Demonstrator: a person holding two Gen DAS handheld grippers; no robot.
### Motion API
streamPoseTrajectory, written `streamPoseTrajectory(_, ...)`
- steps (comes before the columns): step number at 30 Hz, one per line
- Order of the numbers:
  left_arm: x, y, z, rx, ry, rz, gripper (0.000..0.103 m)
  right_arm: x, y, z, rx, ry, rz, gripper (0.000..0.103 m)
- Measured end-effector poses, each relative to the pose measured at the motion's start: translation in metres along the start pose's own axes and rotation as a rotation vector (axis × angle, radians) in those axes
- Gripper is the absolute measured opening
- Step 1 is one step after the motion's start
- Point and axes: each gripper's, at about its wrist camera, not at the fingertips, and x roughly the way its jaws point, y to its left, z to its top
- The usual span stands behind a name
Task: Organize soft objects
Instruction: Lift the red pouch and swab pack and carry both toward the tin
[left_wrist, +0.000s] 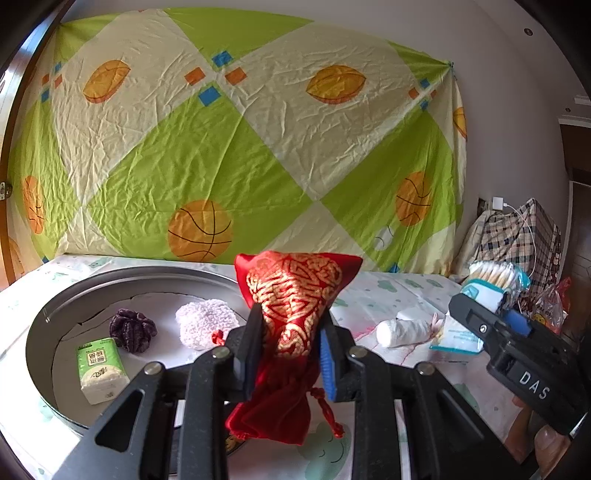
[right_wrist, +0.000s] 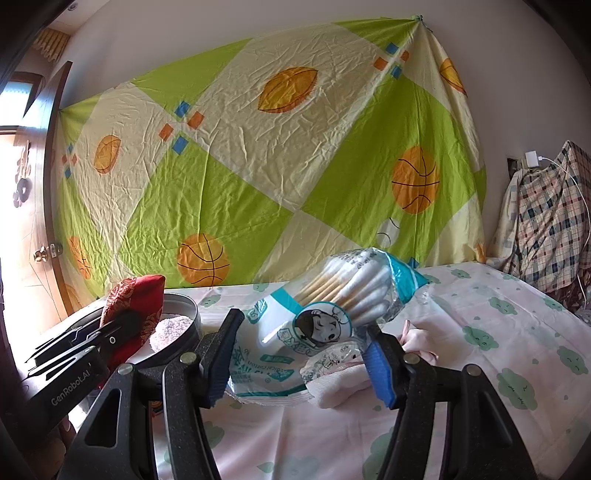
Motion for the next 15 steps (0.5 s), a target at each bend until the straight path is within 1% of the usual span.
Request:
streamPoseTrajectory(5, -0.005, 0.006, 0.000, -0.005, -0.012, 0.010, 0.026, 0.000, 0.007, 0.000, -0.008, -0.009, 0.018, 0.064)
streamPoseTrajectory(15, -0.008, 0.023, 0.001, -0.035, -0.012, 0.030, 0.026, 0.005, 0.021, -0.001, -0.016, 0.005, 0.056, 0.064)
